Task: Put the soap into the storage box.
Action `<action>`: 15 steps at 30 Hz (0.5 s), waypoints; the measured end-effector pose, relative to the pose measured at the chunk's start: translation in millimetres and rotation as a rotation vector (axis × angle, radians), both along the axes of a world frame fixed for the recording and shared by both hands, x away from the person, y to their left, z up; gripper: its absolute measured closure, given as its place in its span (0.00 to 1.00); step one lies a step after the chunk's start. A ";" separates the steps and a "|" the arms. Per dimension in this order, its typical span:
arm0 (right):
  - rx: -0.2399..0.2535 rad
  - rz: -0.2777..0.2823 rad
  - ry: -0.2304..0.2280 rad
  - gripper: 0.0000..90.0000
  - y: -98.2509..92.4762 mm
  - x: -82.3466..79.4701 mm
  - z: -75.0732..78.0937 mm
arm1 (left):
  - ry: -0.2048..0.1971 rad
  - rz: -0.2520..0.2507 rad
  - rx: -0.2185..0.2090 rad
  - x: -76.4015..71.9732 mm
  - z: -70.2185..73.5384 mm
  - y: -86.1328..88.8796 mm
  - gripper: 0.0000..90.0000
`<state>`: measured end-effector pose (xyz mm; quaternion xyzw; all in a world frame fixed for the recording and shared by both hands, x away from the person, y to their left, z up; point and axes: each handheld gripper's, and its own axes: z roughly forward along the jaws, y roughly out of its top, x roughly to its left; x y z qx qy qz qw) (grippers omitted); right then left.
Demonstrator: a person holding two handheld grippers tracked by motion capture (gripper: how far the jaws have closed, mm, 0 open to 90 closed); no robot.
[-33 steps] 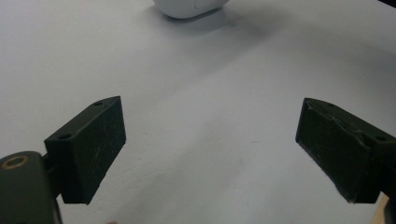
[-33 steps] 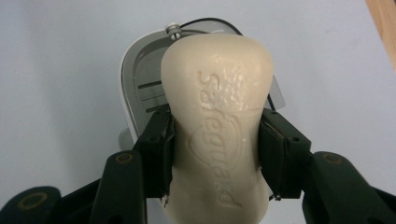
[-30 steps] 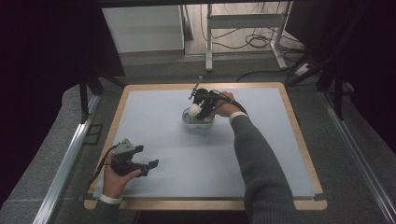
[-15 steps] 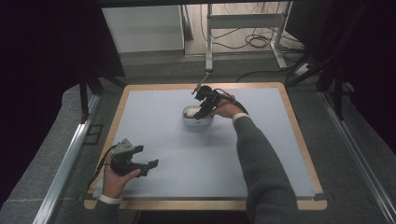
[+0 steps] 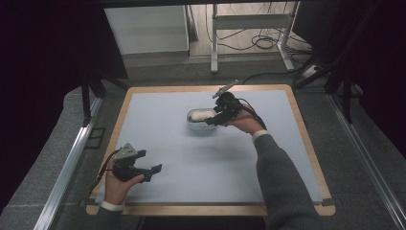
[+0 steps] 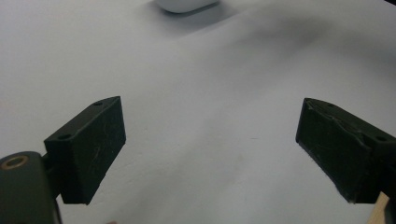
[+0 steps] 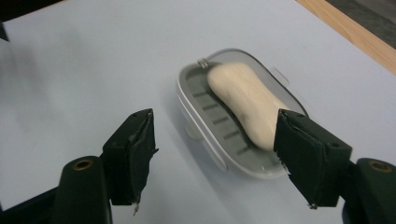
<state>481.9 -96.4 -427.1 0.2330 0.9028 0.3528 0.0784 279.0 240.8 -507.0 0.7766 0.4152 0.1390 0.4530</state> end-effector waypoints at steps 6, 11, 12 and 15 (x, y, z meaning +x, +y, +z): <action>0.020 -0.132 -0.033 0.30 -26.9 -22.2 -15.5 | -0.011 0.004 0.000 -4.1 2.1 3.9 0.10; 0.040 -0.180 -0.061 0.29 -51.3 -48.3 -26.3 | -0.015 0.004 -0.001 -4.4 2.6 5.2 0.10; 0.051 -0.185 -0.060 0.29 -56.8 -53.3 -28.8 | -0.014 0.003 -0.005 -4.1 2.4 5.0 0.10; 0.061 -0.234 -0.079 0.29 -73.7 -68.8 -34.4 | 0.001 0.005 -0.019 -1.7 -0.6 5.6 0.10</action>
